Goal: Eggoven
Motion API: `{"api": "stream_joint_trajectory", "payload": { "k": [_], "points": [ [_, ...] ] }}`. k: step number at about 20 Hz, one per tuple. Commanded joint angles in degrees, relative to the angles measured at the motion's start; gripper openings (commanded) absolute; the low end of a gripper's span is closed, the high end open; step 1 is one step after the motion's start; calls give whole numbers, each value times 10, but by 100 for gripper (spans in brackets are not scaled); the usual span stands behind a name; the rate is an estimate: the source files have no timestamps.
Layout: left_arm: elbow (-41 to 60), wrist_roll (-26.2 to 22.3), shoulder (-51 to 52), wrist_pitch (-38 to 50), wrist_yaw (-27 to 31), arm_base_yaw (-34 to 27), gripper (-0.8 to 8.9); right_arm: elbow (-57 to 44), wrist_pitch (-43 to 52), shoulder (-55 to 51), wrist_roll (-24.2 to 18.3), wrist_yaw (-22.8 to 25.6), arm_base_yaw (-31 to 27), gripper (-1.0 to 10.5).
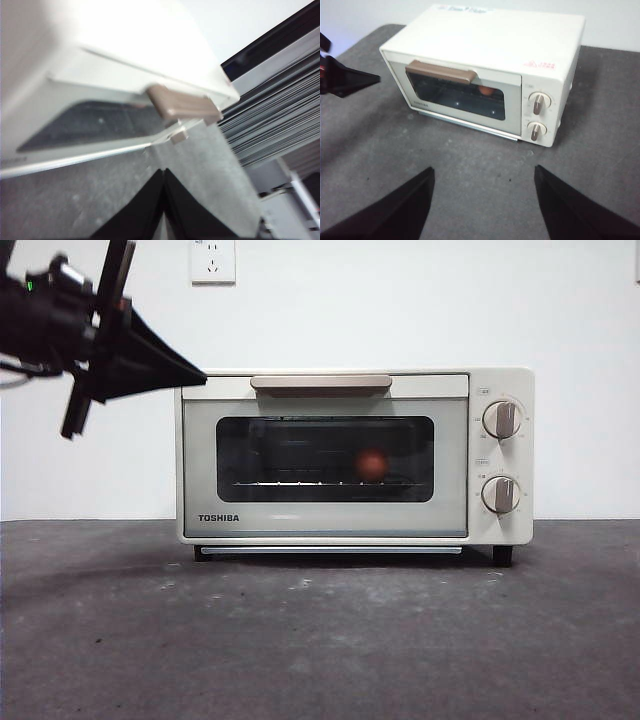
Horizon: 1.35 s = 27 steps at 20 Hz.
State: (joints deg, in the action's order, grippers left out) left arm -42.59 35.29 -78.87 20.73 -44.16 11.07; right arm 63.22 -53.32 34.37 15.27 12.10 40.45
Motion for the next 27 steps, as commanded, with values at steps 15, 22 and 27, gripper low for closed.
{"api": "stream_joint_trajectory", "payload": {
  "k": [15,22,27],
  "points": [
    [-9,-176,335,-361,283,117,7,-163,186,-17,-9,-38,7,150],
    [-9,-199,407,-441,339,126,7,-245,299,-24,-29,-55,7,4],
    [-9,-198,423,-453,339,126,7,-250,306,-23,-50,-57,7,4]
  ]
}}
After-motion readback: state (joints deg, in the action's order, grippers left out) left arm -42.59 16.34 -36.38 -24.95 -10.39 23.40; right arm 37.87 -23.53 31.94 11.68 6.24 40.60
